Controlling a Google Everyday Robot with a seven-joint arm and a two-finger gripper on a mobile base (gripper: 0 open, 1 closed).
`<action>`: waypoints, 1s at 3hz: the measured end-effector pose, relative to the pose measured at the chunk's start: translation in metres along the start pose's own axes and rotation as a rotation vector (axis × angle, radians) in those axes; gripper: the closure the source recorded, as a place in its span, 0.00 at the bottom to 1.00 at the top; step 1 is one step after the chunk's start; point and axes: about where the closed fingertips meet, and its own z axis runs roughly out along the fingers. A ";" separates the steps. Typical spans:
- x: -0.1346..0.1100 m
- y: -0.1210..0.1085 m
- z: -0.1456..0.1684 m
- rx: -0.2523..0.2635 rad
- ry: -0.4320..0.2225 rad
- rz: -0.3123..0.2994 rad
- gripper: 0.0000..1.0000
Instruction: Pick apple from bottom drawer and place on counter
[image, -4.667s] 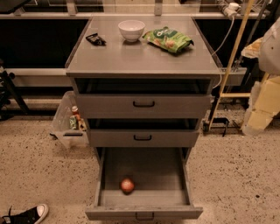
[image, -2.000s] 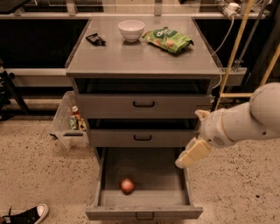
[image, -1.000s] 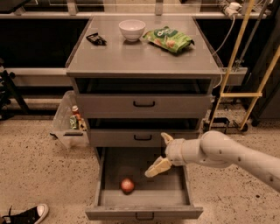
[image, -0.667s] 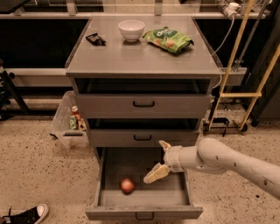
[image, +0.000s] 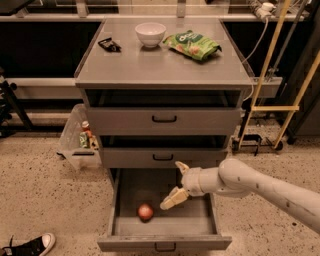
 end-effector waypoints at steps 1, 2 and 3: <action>0.029 -0.012 0.054 -0.056 -0.034 -0.062 0.00; 0.070 -0.021 0.113 -0.108 -0.036 -0.098 0.00; 0.107 -0.029 0.159 -0.135 -0.052 -0.120 0.00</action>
Offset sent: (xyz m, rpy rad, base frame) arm 0.0539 0.0735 -0.2032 0.0329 -0.0426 0.2125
